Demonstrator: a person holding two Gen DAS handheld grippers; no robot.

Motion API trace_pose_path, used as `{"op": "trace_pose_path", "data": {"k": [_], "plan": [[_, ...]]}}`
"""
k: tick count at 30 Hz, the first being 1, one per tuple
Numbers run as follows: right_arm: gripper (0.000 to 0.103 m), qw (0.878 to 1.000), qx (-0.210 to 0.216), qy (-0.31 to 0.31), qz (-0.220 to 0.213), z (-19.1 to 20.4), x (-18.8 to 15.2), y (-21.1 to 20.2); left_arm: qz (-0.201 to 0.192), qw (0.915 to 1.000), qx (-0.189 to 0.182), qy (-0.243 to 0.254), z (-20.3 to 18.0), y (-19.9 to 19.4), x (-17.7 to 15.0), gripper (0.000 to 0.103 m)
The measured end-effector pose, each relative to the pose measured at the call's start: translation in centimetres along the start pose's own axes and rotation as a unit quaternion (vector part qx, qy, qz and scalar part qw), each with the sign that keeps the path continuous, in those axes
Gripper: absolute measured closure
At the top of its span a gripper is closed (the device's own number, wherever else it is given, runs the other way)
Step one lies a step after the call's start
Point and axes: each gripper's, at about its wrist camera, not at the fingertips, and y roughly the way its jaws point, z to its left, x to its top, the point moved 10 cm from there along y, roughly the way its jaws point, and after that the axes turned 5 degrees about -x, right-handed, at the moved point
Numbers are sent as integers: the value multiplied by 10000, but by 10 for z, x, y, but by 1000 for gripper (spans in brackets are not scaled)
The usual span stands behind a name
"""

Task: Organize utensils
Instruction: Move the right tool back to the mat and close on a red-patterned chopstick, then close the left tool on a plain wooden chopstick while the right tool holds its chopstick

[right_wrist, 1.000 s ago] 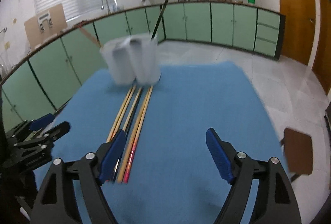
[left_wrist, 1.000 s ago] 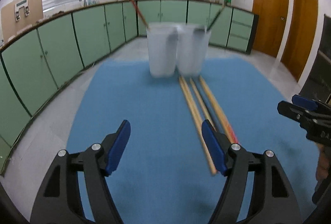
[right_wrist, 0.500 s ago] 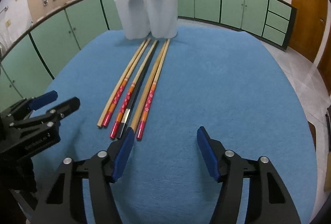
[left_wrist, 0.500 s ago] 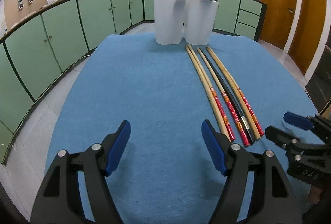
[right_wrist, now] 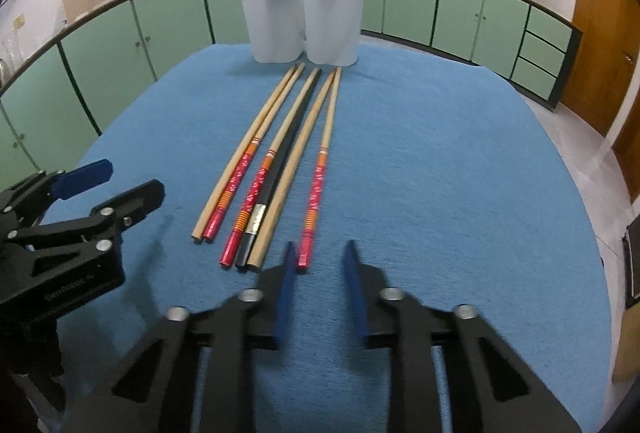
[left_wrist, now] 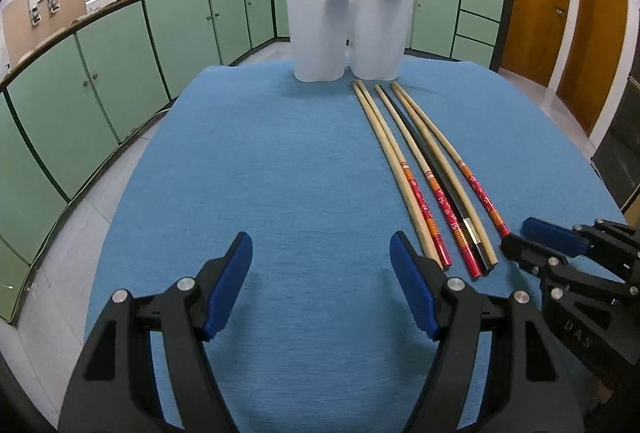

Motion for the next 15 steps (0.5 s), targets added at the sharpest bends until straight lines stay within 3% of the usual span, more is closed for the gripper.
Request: {"op": "trace_pose_path", "data": {"k": [2,9,15], "plan": [[96,10000,83,23,8,0,-1,-1,2,10000,-43,31,-4,0,0,34],[97,9999,-39,153,1,-23,-2,-3,99,9995,-294,116,-27,3,-3,34],[97,9997,-39,255,0,-36,-2,-3,333,9988,-250,242,-41,14,-9,34]]}}
